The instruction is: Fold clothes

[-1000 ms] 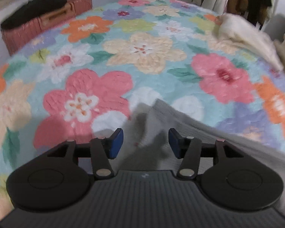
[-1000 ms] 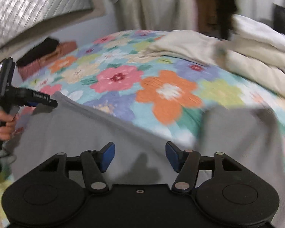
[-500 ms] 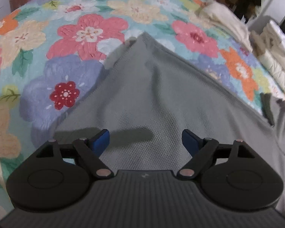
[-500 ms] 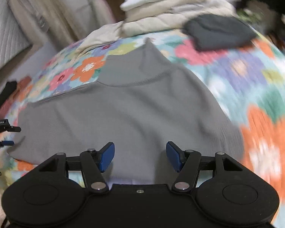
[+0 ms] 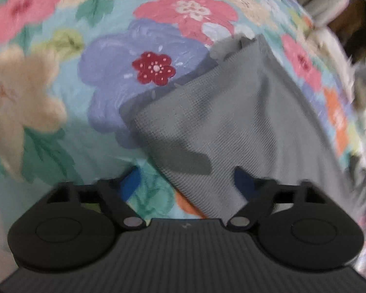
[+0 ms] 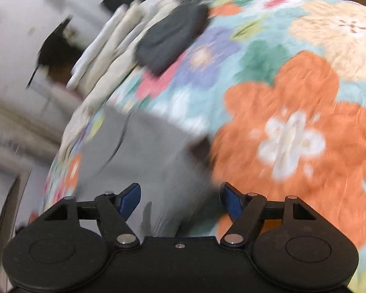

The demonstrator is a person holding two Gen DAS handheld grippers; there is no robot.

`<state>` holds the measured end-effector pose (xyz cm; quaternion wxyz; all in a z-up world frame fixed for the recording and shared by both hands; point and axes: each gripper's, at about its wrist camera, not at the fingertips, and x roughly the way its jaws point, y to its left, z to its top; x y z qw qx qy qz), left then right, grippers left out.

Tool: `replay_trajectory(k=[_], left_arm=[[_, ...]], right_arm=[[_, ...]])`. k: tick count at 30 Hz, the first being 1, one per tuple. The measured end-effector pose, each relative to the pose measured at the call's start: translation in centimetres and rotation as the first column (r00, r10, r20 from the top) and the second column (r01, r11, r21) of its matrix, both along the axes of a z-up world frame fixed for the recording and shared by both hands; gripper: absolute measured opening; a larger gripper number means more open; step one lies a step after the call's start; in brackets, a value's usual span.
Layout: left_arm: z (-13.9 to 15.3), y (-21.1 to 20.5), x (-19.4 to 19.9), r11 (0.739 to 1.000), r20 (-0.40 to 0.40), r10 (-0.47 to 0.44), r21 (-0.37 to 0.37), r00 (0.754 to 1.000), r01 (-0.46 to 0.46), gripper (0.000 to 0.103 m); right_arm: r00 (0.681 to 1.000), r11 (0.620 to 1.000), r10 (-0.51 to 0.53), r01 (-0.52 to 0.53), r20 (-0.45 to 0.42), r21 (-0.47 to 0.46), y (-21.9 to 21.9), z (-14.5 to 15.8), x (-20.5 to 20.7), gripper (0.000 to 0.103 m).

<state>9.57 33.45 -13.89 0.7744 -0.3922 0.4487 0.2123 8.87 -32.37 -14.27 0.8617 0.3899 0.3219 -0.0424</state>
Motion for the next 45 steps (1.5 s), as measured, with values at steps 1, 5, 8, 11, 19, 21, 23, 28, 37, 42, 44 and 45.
replay_trajectory(k=[1,5,8,11,19,21,23,28,37,42,44,45], left_arm=[[-0.2,0.1,0.0,1.0,-0.009,0.009,0.003,1.0,-0.009,0.053],[0.3,-0.8,-0.1,0.997,-0.031,0.012,0.072,0.999,-0.01,0.036],[-0.1,0.0,-0.8,0.995,-0.053,0.069,0.073,0.996,-0.065,0.025],[-0.1,0.9,-1.9,0.988,-0.044,0.152,0.044,0.987,-0.15,0.024],[-0.3,1.1,-1.8,0.991,0.014,0.134,-0.003,0.991,-0.134,0.06],[-0.8,1.6,-2.0,0.977,0.039,0.206,-0.062,0.978,-0.203,0.06],[-1.2,1.8,-2.1,0.968,0.051,0.242,-0.087,0.969,-0.237,0.06],[-0.7,0.2,-0.4,0.987,0.031,0.146,0.06,0.989,-0.148,0.026],[2.2,-4.9,2.3,0.896,-0.022,-0.091,0.435,0.996,0.091,0.009],[1.4,-5.5,3.4,0.885,-0.086,-0.128,0.441,0.988,0.153,0.038],[0.5,-4.8,3.5,0.919,-0.114,-0.117,0.365,0.987,0.151,0.065],[0.2,-4.4,3.4,0.929,-0.11,-0.114,0.341,0.987,0.146,0.064]], right_arm=[[1.0,0.999,0.013,-0.012,0.017,-0.032,-0.2,0.1,0.6,0.016],[0.971,0.929,0.166,-0.095,0.174,-0.358,2.5,3.6,-0.1,0.008],[0.971,0.876,0.173,-0.076,0.164,-0.475,2.7,4.4,-1.1,0.006],[0.991,0.884,0.123,-0.085,0.052,-0.459,0.8,0.9,0.2,0.007],[0.999,0.922,0.037,-0.033,0.003,-0.386,-0.8,1.1,-1.7,0.045],[0.999,0.921,-0.023,0.032,0.027,-0.387,-1.4,2.2,-3.3,0.049],[0.996,0.912,-0.083,0.093,0.04,-0.401,-1.8,3.1,-4.4,0.049],[0.992,0.925,-0.07,0.103,0.101,-0.367,-1.0,4.9,-5.1,0.049],[0.926,0.823,0.375,-0.309,0.046,-0.476,10.3,6.7,1.1,0.052],[0.865,0.822,0.501,-0.469,0.019,-0.322,14.0,5.4,3.9,0.052],[0.834,0.788,0.551,-0.523,-0.008,-0.324,15.9,5.2,4.8,0.052],[0.816,0.767,0.577,-0.551,-0.021,-0.329,16.9,5.2,5.1,0.052]])
